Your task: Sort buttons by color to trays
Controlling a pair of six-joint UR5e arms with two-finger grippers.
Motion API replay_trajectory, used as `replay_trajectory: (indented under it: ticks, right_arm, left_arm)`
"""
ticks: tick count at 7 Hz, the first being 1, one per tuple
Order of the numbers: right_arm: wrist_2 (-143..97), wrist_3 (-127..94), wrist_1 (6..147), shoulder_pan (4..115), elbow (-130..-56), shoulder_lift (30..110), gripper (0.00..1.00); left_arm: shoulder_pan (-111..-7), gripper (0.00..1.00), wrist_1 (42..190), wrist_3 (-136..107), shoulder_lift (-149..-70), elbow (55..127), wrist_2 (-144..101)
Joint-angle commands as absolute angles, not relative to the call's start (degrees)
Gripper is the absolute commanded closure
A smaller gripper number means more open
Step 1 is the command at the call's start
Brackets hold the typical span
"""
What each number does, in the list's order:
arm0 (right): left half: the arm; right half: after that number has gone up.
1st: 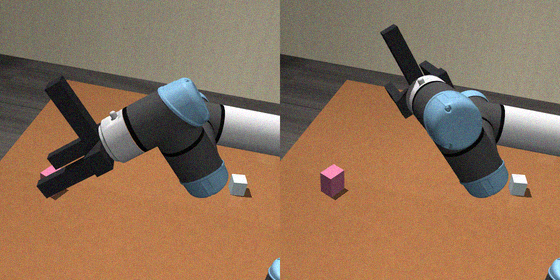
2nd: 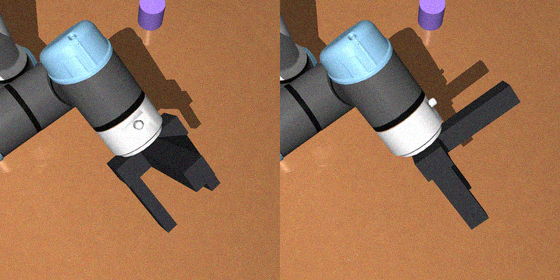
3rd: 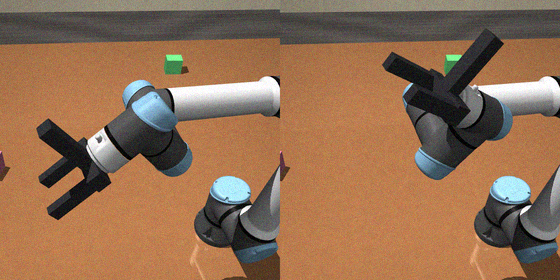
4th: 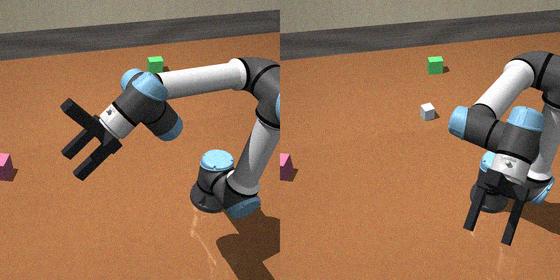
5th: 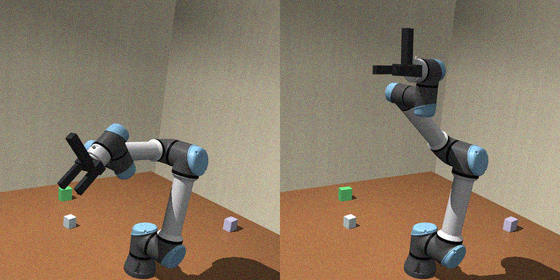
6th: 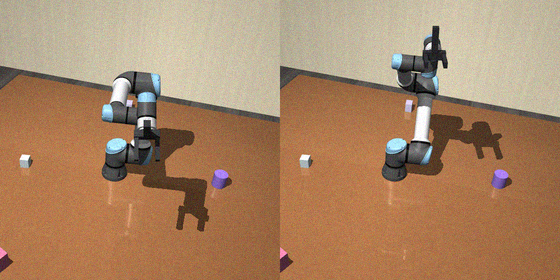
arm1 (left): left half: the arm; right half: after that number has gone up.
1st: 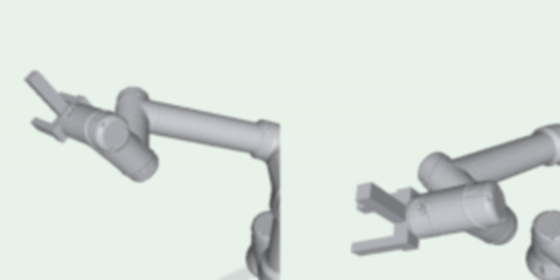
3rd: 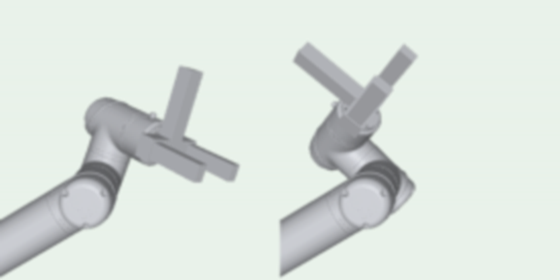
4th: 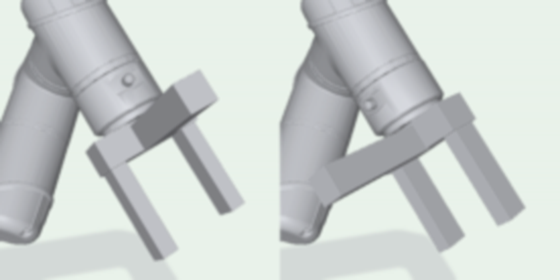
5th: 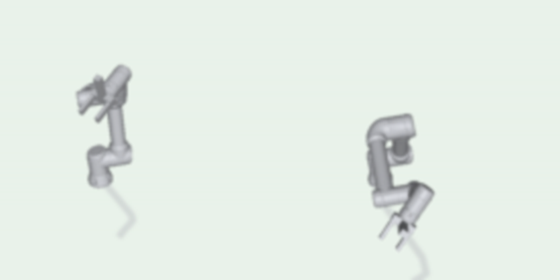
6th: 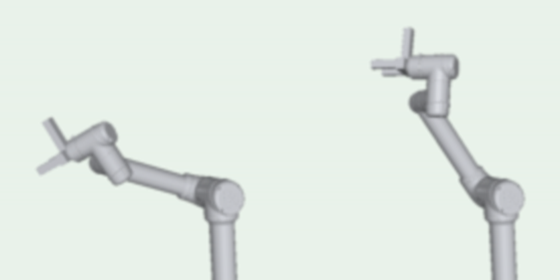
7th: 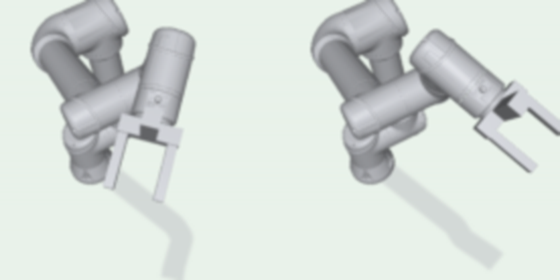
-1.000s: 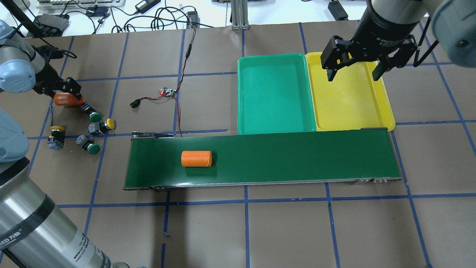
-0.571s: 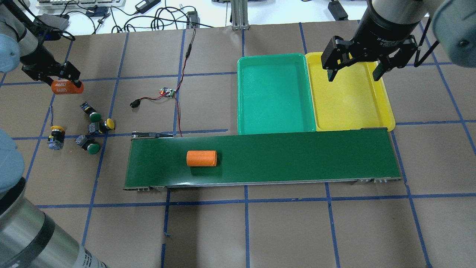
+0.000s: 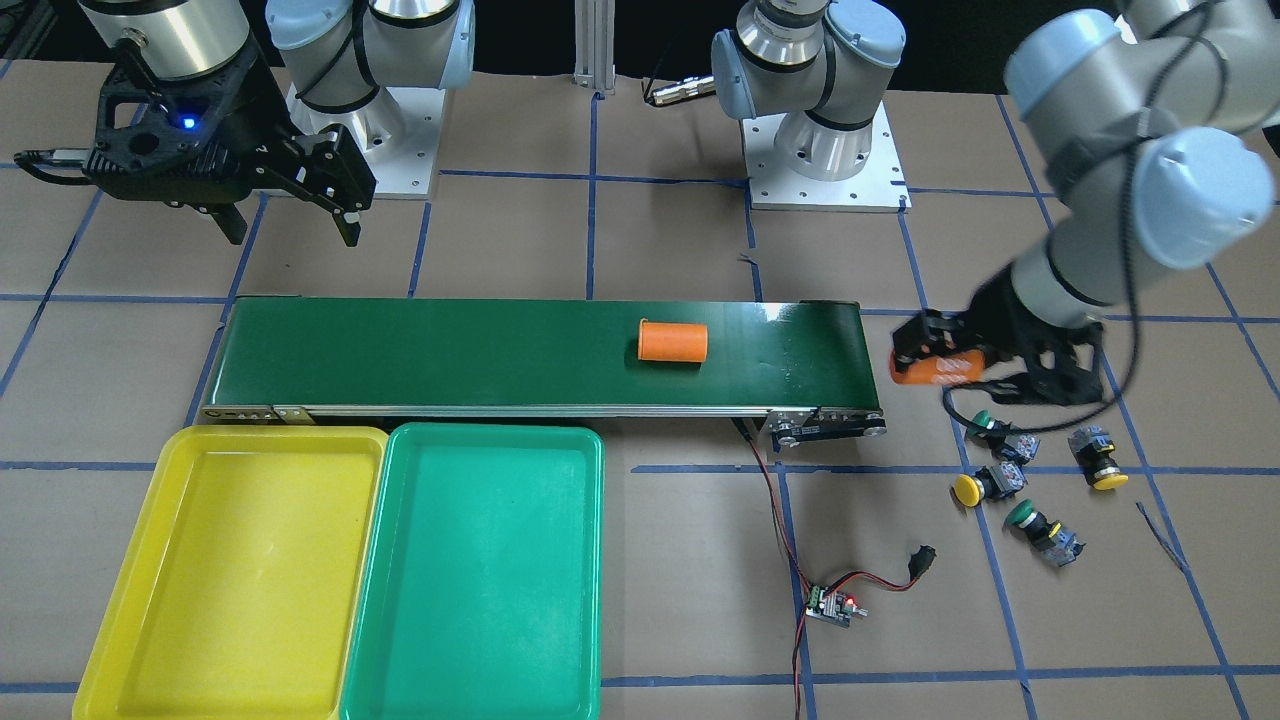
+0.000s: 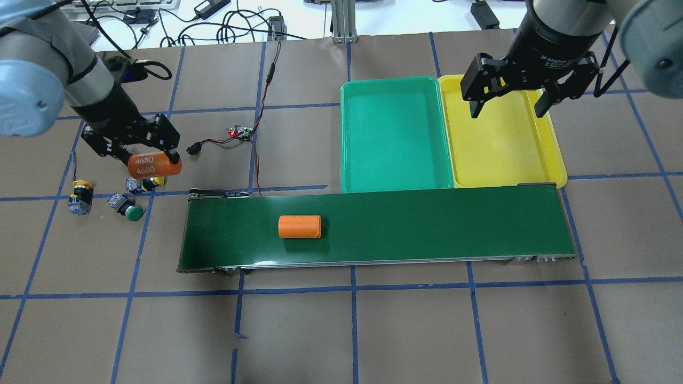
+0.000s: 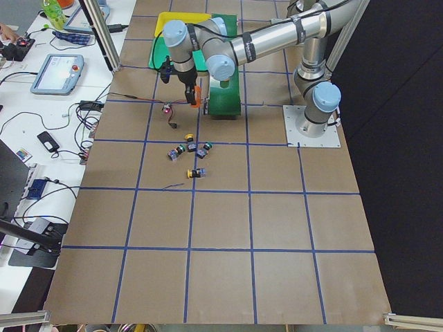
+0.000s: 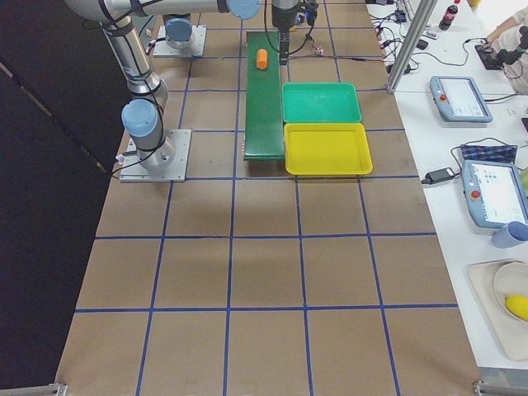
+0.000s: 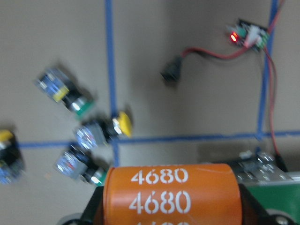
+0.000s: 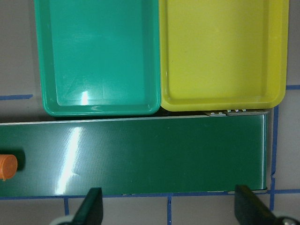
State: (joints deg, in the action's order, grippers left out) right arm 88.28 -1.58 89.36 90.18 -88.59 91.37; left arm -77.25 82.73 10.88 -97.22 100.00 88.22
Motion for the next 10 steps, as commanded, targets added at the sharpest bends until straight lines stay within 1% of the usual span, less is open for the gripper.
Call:
replay_trajectory:
  ticks: [1, 2, 4, 5, 6, 7, 9, 10]
  right_arm:
    - [88.24, -1.58, 89.38, 90.18, -88.68, 91.32, 0.0]
    - [88.24, -1.58, 89.3, 90.18, -88.68, 91.41, 0.0]
    - [88.24, -1.58, 89.38, 90.18, -88.68, 91.41, 0.0]
    - [88.24, -1.58, 89.3, 90.26, -88.68, 91.41, 0.0]
    - [88.24, -1.58, 89.3, 90.26, -88.68, 91.41, 0.0]
    - [88.24, -1.58, 89.38, 90.26, -88.68, 91.41, 0.0]
    - [88.24, -1.58, 89.38, 90.26, -88.77, 91.41, 0.0]
    - [88.24, -1.58, 89.38, 90.26, -88.77, 91.41, 0.0]
  left_arm:
    - [-80.41, 1.0, 78.85, 7.91, -92.56, 110.27, 88.07]
    - [-80.85, 1.0, 75.18, 7.82, -92.64, 113.7, 88.07]
    - [-82.09, 1.0, 69.03, 7.56, -94.56, 116.36, 87.8]
    - [-82.44, 0.77, 68.91, 7.99, -94.48, 116.63, 87.8]
    - [-82.44, 0.3, 69.08, 8.52, -94.57, 116.8, 87.8]
    - [-82.53, 0.0, 68.91, 8.0, -94.31, 116.89, 87.8]
    - [-82.79, 0.0, 69.78, 8.0, -92.91, 116.37, 87.98]
    - [-82.79, 0.0, 70.13, 8.0, -91.6, 114.89, 88.15]
